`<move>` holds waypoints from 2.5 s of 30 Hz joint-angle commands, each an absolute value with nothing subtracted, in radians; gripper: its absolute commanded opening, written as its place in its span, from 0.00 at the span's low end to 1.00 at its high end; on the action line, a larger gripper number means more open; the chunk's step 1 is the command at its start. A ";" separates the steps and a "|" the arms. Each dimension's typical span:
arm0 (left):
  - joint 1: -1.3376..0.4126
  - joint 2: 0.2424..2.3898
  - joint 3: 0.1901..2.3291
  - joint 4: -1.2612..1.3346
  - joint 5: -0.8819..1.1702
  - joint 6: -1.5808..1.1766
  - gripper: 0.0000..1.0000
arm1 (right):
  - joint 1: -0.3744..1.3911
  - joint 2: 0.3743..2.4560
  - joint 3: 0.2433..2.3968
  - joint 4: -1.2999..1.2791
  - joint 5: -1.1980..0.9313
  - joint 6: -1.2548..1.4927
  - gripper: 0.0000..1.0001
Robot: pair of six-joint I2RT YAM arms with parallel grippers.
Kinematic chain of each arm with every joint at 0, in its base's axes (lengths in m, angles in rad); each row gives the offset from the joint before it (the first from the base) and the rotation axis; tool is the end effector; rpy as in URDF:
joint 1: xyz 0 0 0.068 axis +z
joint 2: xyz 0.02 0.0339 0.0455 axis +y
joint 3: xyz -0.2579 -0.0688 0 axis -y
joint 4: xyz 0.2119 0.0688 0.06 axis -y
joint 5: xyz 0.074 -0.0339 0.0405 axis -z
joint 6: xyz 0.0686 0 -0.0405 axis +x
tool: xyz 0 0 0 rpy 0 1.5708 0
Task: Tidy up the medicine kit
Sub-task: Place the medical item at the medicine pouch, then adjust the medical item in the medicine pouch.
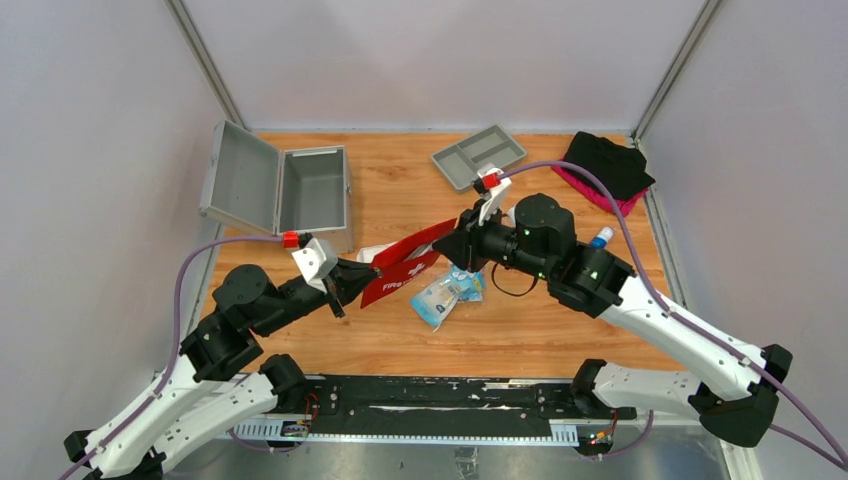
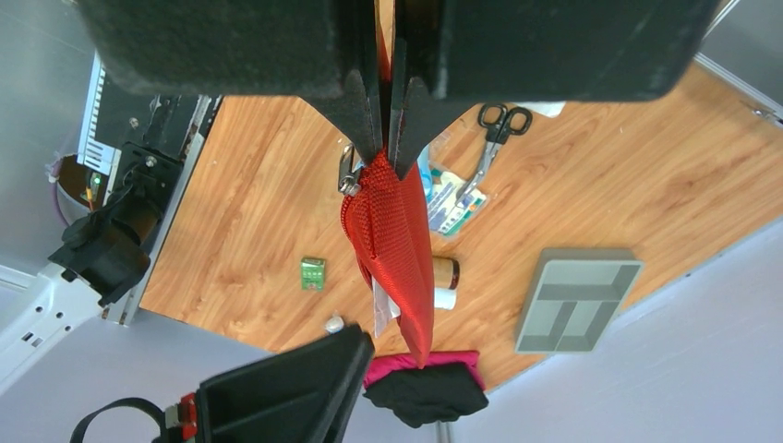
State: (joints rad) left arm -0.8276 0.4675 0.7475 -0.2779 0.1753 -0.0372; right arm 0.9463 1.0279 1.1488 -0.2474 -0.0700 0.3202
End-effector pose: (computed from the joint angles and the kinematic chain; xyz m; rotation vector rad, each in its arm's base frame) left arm 0.0713 -0.0953 0.3462 0.7561 1.4417 -0.8104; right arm 0.1313 0.1903 0.4015 -0.6073 1.6957 0.9893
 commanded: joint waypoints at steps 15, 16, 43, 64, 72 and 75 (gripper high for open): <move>-0.824 0.456 0.739 -0.244 0.201 -0.043 0.00 | 0.933 1.086 1.102 -0.160 -0.114 0.427 0.16; -0.824 0.453 0.739 -0.244 0.205 -0.042 0.00 | 0.933 1.093 1.101 -0.160 -0.115 0.428 0.16; -0.824 0.455 0.735 -0.246 0.228 -0.034 0.00 | 0.933 0.992 1.127 -0.103 -0.207 0.264 0.20; -0.824 0.469 0.735 -0.228 0.247 -0.038 0.00 | 0.933 1.090 1.117 -0.074 -0.156 0.303 0.17; -0.824 0.469 0.732 -0.219 0.244 -0.041 0.00 | 0.933 1.092 1.097 -0.115 -0.094 0.274 0.17; -0.824 0.469 0.732 -0.218 0.240 -0.041 0.00 | 0.933 1.094 1.086 -0.117 -0.091 0.272 0.16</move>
State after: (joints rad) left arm -0.8276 0.4675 0.7391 -0.2626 0.2291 -0.0372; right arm 0.9463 1.0912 1.1061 -0.0921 -0.1257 0.2909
